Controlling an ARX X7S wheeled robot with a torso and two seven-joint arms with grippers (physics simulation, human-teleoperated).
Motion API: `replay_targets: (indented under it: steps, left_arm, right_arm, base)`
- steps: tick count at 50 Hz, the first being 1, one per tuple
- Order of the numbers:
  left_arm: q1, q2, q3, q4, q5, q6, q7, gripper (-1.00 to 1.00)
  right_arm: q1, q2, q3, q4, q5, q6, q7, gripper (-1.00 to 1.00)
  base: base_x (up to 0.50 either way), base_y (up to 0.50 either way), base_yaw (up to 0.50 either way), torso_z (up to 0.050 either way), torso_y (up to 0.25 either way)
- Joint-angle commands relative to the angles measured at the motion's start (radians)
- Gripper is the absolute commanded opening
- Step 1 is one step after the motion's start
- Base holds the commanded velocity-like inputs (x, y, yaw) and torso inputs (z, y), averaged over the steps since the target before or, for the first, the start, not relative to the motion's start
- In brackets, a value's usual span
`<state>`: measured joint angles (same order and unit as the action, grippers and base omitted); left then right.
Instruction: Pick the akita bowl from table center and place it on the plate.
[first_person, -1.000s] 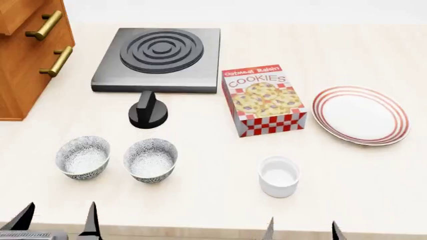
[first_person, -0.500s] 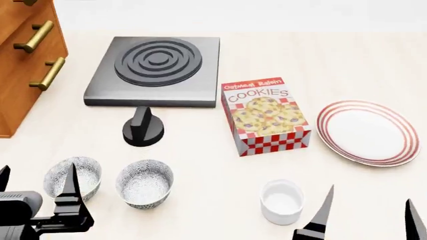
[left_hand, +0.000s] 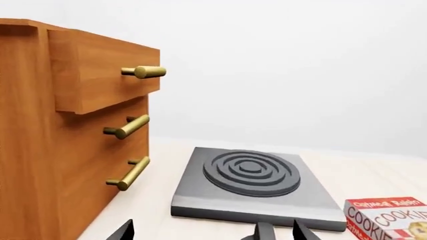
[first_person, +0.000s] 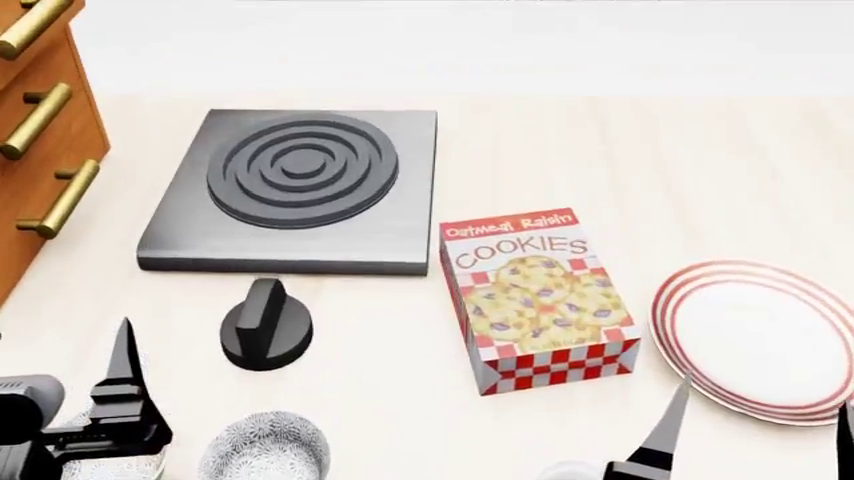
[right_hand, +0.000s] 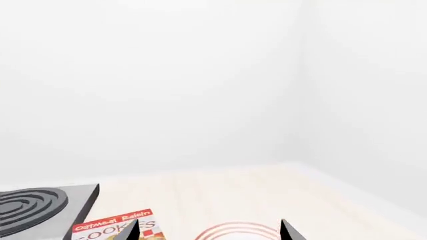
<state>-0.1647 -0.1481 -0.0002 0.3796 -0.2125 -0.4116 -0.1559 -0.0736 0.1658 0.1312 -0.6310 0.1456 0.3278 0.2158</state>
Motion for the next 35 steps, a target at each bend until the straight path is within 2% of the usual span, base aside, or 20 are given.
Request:
replay_targets:
  steps: [1, 8, 12, 35]
  left_arm:
    - [0.008, -0.006, 0.002, -0.005, -0.009, 0.012, -0.009, 1.0]
    - [0.011, -0.011, 0.002, 0.002, -0.017, 0.008, -0.015, 1.0]
    - [0.009, -0.013, 0.006, 0.003, -0.02, 0.007, -0.018, 1.0]
    - [0.004, -0.027, 0.014, -0.005, -0.036, 0.011, -0.032, 1.0]
  right_arm:
    - [-0.017, 0.005, 0.001, -0.004, -0.001, -0.036, 0.012, 1.0]
    - [-0.018, 0.012, -0.006, -0.009, 0.001, -0.031, 0.015, 1.0]
    - [-0.018, 0.015, -0.009, -0.013, -0.002, -0.032, 0.02, 1.0]
    - [-0.018, 0.027, -0.017, -0.015, 0.011, -0.049, 0.034, 1.0]
  base:
    - [0.0, 0.0, 0.0, 0.0, 0.0]
    - [0.02, 0.0, 0.0, 0.0, 0.0]
    - [0.45, 0.0, 0.0, 0.0, 0.0]
    - [0.04, 0.0, 0.0, 0.0, 0.0]
